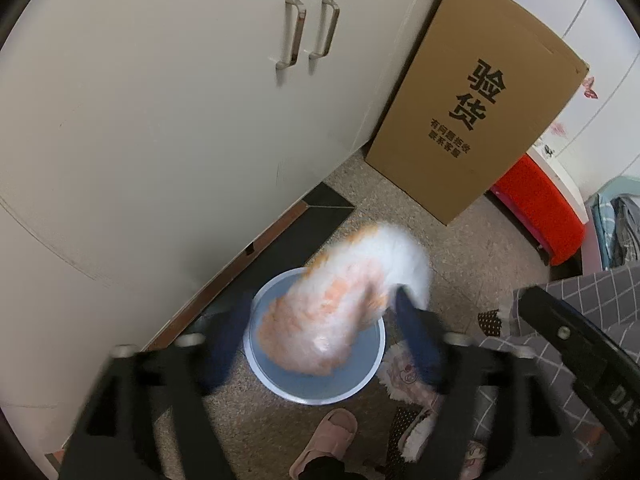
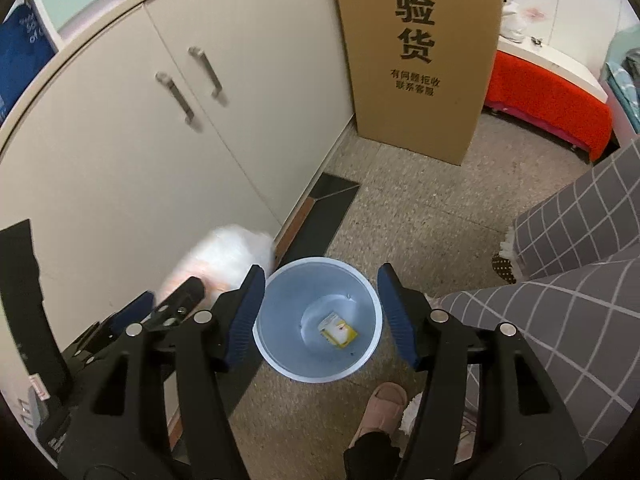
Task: Collect trash
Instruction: 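Release the plastic bag into the wastebasket with the left gripper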
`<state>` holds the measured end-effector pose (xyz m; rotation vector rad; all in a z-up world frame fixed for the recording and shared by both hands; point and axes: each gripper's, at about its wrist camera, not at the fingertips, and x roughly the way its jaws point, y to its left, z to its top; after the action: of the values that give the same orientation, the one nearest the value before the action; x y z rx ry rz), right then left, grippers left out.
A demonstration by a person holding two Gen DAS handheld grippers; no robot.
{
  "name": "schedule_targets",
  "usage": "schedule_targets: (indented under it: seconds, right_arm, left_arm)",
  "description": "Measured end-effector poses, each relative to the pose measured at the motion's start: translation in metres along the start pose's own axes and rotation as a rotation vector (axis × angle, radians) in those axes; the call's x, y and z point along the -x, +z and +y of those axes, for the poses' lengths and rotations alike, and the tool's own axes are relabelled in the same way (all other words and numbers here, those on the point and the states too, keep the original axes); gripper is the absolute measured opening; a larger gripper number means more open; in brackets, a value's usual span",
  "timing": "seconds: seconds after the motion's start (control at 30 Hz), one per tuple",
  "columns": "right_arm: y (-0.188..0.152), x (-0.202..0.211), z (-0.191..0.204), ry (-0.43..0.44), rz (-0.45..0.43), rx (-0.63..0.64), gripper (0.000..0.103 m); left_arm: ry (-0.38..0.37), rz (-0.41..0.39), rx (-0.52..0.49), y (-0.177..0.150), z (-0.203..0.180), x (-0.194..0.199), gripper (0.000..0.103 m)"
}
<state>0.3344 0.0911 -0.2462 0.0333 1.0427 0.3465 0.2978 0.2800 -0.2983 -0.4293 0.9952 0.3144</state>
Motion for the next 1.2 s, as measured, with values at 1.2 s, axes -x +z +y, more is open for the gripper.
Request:
schedule_targets:
  seconds: [1.2]
  right_arm:
    - [-0.092, 0.353, -0.165, -0.165, -0.472, -0.186, 0.071]
  left_arm:
    - [-0.367, -0.292, -0.436, -0.108, -0.198, 0.274, 0.085]
